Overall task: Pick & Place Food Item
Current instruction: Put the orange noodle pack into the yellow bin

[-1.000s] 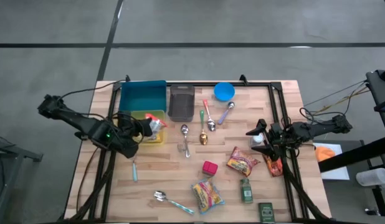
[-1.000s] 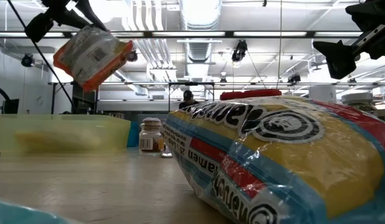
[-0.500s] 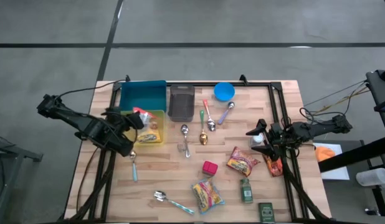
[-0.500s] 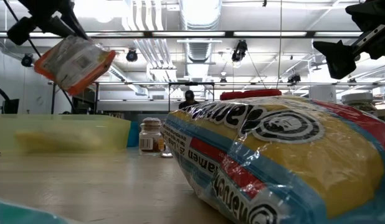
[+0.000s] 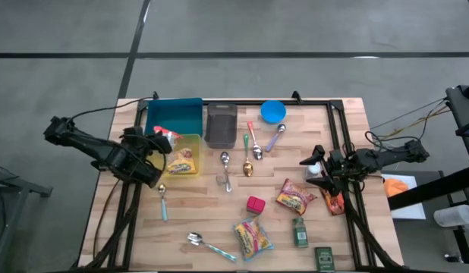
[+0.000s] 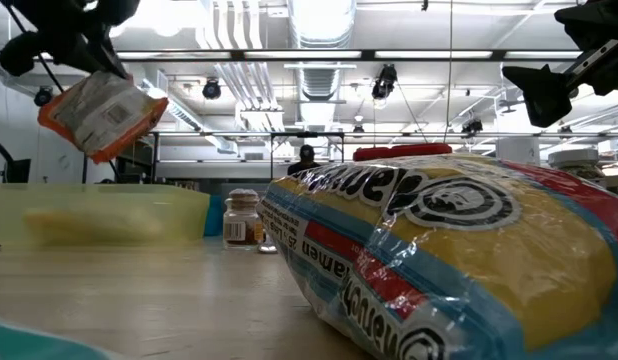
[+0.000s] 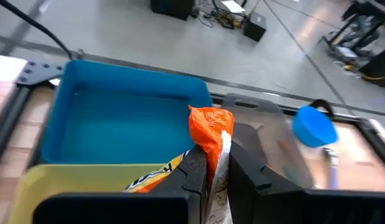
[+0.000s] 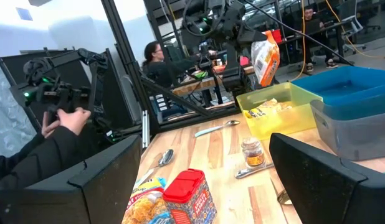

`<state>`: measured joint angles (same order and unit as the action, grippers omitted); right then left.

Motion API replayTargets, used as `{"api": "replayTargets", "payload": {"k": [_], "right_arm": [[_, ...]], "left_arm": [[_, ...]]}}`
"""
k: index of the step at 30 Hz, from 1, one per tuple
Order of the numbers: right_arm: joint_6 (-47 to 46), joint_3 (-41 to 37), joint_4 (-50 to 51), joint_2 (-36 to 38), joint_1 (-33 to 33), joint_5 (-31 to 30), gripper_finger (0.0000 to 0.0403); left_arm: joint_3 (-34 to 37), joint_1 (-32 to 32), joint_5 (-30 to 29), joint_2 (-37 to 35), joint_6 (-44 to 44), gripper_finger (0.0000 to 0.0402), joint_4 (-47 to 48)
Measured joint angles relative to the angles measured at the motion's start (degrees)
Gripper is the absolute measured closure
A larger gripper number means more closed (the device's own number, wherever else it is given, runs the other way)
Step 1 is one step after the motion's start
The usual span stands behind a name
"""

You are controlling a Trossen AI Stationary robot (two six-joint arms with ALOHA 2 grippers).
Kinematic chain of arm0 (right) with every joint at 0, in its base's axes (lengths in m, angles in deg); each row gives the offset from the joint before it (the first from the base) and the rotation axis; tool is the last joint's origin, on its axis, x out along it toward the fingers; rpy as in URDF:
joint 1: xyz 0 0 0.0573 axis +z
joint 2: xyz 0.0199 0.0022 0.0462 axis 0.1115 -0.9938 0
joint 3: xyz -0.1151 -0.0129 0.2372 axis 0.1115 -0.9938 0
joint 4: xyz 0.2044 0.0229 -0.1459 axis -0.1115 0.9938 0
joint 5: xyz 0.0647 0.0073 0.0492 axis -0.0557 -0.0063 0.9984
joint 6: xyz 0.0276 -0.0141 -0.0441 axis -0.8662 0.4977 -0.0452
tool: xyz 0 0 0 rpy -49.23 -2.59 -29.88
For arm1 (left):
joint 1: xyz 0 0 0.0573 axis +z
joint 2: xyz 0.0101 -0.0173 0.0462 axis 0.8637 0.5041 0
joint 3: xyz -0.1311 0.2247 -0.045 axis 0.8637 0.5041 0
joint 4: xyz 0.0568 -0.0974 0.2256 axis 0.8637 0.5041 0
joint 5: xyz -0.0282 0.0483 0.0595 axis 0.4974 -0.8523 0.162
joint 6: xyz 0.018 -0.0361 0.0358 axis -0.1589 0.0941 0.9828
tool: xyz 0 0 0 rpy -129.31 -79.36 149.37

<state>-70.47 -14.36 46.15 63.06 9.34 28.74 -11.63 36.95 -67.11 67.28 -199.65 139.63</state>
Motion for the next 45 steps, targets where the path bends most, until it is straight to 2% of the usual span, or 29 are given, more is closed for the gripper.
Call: {"api": "replayTargets", "payload": {"k": [13,29,33,40,45], "right_arm": [[0.0,0.0,0.0,0.0,0.01,-0.01,0.0052],[0.0,0.02,0.0,0.0,-0.01,0.01,0.0052],[0.0,0.02,0.0,0.01,-0.01,0.0,0.0052],[0.0,0.02,0.0,0.0,0.01,0.01,0.0052],[0.0,0.01,0.0,0.02,0.01,0.01,0.0052]], "left_arm": [[14.53,1.83,2.59,0.0,-12.6,0.0364,-1.73],[15.22,1.88,2.14,0.02,-10.07,0.0359,-4.96],[15.22,1.88,2.15,0.04,-10.06,0.0325,-5.36],[15.16,1.88,1.92,0.04,-7.64,0.0226,-7.33],[15.11,1.88,1.34,0.02,-7.01,0.0175,-9.06]]}}
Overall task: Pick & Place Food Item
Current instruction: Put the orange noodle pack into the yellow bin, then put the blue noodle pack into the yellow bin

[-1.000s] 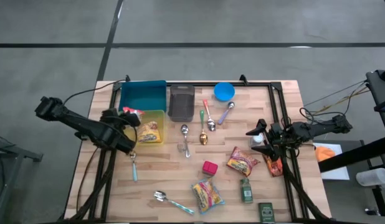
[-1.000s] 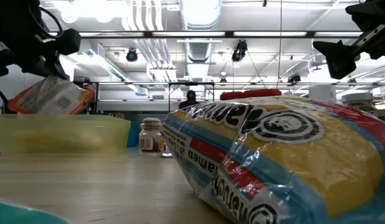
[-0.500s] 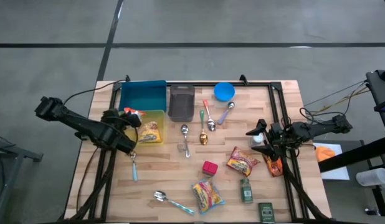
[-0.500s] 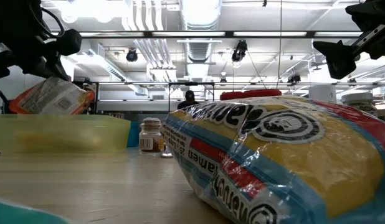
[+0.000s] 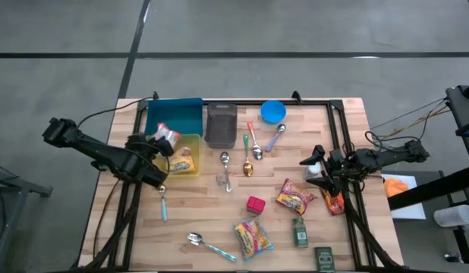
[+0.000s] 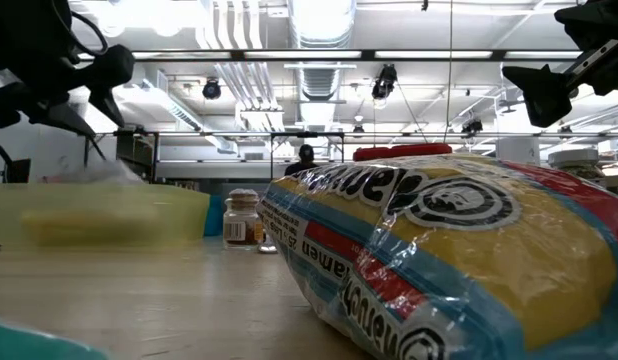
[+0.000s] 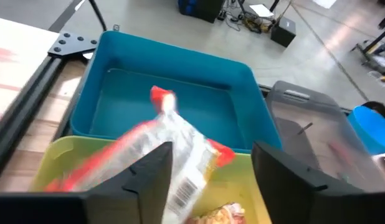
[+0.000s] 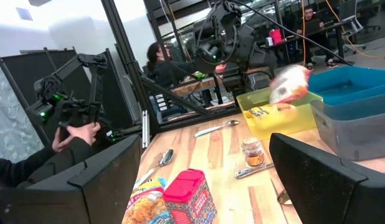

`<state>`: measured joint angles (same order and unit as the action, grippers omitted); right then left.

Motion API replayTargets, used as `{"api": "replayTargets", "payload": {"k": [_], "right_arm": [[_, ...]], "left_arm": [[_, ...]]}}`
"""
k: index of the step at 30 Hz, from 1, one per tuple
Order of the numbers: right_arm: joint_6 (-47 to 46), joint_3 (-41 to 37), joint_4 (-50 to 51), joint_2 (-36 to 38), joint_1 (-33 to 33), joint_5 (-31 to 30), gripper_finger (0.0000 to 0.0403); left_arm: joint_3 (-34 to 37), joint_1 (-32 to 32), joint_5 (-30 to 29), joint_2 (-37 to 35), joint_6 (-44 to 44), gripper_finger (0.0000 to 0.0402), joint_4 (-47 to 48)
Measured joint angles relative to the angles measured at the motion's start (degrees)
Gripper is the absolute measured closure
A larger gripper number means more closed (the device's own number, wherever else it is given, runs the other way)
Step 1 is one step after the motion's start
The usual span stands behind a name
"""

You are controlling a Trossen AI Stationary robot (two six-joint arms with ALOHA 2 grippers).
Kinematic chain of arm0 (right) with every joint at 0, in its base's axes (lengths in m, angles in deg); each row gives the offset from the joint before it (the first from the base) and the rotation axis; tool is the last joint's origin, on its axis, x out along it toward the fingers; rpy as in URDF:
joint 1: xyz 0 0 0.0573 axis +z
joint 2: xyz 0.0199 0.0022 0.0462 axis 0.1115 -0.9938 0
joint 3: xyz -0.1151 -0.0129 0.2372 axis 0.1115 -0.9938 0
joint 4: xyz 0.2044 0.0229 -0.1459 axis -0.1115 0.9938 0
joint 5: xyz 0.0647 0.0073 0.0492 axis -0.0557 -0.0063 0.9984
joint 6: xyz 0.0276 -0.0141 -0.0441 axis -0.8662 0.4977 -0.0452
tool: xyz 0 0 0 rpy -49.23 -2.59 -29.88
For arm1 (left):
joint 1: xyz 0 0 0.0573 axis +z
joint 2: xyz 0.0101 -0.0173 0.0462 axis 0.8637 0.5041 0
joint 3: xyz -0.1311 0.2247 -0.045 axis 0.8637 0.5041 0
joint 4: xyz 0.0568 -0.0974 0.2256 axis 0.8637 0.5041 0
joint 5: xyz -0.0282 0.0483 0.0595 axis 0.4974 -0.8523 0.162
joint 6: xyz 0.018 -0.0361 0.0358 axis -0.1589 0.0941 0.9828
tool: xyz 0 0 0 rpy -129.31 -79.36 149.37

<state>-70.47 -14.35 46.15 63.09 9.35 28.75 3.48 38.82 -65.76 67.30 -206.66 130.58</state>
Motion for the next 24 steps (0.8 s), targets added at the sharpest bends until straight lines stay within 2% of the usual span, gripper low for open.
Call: {"api": "replayTargets", "payload": {"k": [5,13,24], "right_arm": [[0.0,-0.01,0.0,0.0,-0.02,-0.01,0.0052],[0.0,-0.01,-0.01,0.0,-0.02,0.0,0.0052],[0.0,0.01,0.0,0.0,-0.02,-0.01,0.0052]], "left_arm": [[-0.65,0.0,-1.68,0.0,1.53,0.0154,-2.17],[-5.14,0.0,-3.11,0.0,11.49,0.0152,-5.2],[-7.75,0.0,-3.33,0.0,17.44,0.0152,-8.14]]}}
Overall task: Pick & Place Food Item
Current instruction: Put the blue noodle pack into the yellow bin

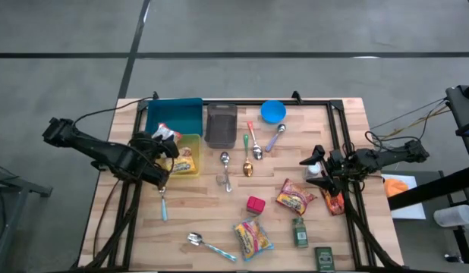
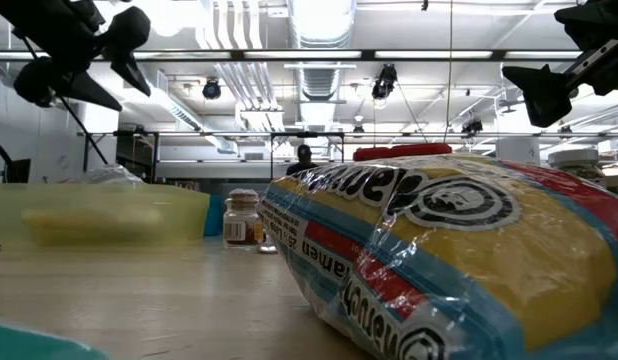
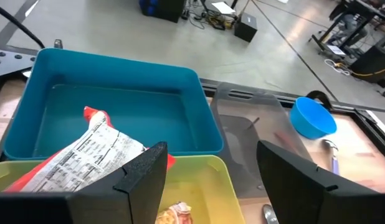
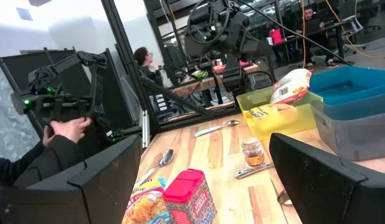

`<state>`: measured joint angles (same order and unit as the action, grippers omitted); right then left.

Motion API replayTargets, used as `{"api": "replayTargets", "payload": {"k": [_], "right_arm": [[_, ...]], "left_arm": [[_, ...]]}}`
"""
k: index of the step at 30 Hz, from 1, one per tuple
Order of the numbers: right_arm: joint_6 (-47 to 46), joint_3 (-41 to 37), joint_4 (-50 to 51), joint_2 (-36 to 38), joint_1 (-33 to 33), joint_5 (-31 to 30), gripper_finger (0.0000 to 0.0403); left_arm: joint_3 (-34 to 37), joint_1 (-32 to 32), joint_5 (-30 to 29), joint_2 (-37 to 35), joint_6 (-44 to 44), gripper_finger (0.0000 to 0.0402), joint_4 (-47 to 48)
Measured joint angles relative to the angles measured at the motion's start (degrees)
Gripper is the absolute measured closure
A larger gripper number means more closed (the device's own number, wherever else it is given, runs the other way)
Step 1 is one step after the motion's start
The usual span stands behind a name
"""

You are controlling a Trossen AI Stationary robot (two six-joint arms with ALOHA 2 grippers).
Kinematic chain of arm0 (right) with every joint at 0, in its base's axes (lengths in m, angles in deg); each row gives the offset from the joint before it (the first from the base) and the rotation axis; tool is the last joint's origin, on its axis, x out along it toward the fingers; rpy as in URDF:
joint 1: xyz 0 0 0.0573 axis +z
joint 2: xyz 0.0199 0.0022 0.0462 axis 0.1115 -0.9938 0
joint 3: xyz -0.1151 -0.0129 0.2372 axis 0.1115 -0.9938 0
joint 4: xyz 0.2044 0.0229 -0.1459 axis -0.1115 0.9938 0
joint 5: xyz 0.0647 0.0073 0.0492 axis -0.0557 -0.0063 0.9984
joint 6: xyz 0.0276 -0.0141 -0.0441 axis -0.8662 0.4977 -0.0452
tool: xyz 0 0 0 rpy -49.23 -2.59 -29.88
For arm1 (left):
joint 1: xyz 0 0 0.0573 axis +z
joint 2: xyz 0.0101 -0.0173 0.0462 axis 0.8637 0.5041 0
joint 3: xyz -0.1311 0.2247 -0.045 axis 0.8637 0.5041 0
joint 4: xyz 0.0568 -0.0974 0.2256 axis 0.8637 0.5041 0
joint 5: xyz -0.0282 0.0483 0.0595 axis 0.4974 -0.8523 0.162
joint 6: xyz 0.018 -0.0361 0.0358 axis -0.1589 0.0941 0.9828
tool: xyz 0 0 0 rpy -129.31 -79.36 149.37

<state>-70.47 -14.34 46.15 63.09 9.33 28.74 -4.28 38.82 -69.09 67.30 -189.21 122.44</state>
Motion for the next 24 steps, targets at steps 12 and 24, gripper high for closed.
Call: {"api": "replayTargets", "payload": {"k": [12,24], "right_arm": [[0.0,-0.02,0.0,0.0,0.0,-0.01,0.0052],[0.0,0.0,0.0,0.0,0.02,-0.01,0.0052]], "left_arm": [[-0.73,0.0,2.72,0.01,2.09,0.0152,-4.67],[-6.88,-0.01,9.61,2.59,13.89,0.0152,-12.5]]}}
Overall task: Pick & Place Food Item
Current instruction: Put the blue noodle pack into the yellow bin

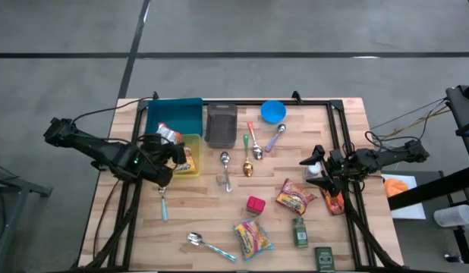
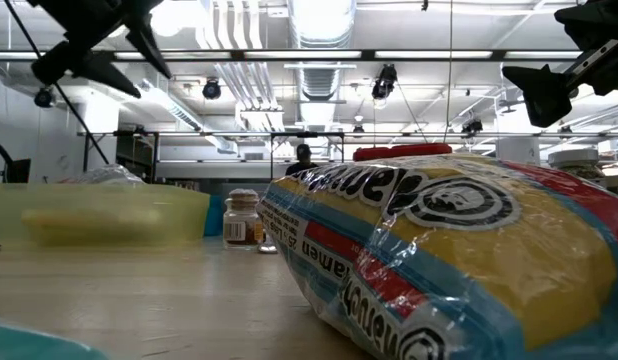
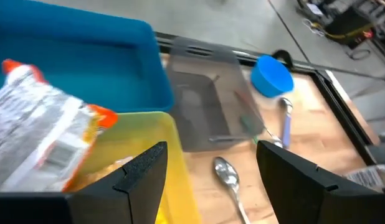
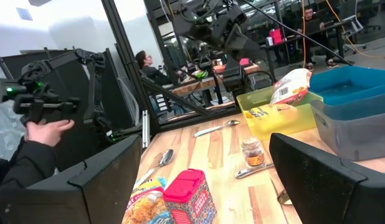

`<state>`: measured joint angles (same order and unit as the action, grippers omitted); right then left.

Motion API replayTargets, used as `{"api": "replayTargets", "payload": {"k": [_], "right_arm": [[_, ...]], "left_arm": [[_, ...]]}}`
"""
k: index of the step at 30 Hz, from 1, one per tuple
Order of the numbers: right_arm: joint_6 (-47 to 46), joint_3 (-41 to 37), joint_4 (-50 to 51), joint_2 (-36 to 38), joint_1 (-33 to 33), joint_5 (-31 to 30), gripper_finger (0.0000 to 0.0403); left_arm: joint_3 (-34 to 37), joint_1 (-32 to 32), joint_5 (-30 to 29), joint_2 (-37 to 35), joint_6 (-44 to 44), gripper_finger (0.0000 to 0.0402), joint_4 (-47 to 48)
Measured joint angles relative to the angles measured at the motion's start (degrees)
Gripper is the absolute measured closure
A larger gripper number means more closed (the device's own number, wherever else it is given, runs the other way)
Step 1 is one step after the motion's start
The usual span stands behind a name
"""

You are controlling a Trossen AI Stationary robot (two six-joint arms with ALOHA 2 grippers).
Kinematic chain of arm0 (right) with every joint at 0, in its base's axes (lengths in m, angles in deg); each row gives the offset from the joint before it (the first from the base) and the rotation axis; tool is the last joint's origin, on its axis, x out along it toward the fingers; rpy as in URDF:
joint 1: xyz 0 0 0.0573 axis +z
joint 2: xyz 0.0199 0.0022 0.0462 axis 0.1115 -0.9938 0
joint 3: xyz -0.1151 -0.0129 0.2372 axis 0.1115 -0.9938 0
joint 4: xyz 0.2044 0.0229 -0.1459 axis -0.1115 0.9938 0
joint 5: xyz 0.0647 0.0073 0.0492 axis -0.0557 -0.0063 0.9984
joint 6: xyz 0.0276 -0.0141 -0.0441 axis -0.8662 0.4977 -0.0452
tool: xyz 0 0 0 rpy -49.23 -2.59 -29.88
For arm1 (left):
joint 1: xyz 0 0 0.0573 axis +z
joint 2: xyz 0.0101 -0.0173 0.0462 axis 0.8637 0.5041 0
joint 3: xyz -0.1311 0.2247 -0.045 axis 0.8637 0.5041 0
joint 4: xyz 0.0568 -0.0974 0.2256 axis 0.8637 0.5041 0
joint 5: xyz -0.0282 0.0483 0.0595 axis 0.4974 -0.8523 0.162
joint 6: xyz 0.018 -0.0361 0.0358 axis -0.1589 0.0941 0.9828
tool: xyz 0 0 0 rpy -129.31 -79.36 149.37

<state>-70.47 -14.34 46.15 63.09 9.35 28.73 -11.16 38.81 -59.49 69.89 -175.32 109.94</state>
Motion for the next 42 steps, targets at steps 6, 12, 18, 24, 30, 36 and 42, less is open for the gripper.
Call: {"api": "replayTargets", "payload": {"k": [6,12,18,24,30,36,42], "right_arm": [[0.0,-0.01,0.0,0.0,0.0,0.01,0.0052],[0.0,-0.01,0.0,0.0,-0.01,0.02,0.0052],[0.0,-0.02,0.0,0.0,0.0,0.01,0.0052],[0.0,-0.02,0.0,0.0,-0.01,0.0,0.0052],[0.0,-0.01,0.0,0.0,-0.01,0.0,0.0052],[0.0,0.0,0.0,0.0,0.0,0.0,0.0052],[0.0,-0.01,-0.02,0.0,-0.02,0.0,0.0052]], "left_arm": [[-2.18,-0.01,1.88,3.96,13.15,0.0152,-10.82],[-2.28,-0.59,9.96,8.67,33.07,0.0152,-23.53],[-2.24,-2.55,16.69,13.5,54.66,0.0152,-29.31],[-2.08,-5.93,20.53,17.94,65.82,0.0152,-35.19],[-1.76,-11.48,21.48,23.11,81.98,0.0152,-44.98],[-1.76,-13.65,27.7,26.46,90.68,0.0152,-52.65],[-1.76,-13.06,36.98,31.0,98.78,0.0152,-59.27]]}}
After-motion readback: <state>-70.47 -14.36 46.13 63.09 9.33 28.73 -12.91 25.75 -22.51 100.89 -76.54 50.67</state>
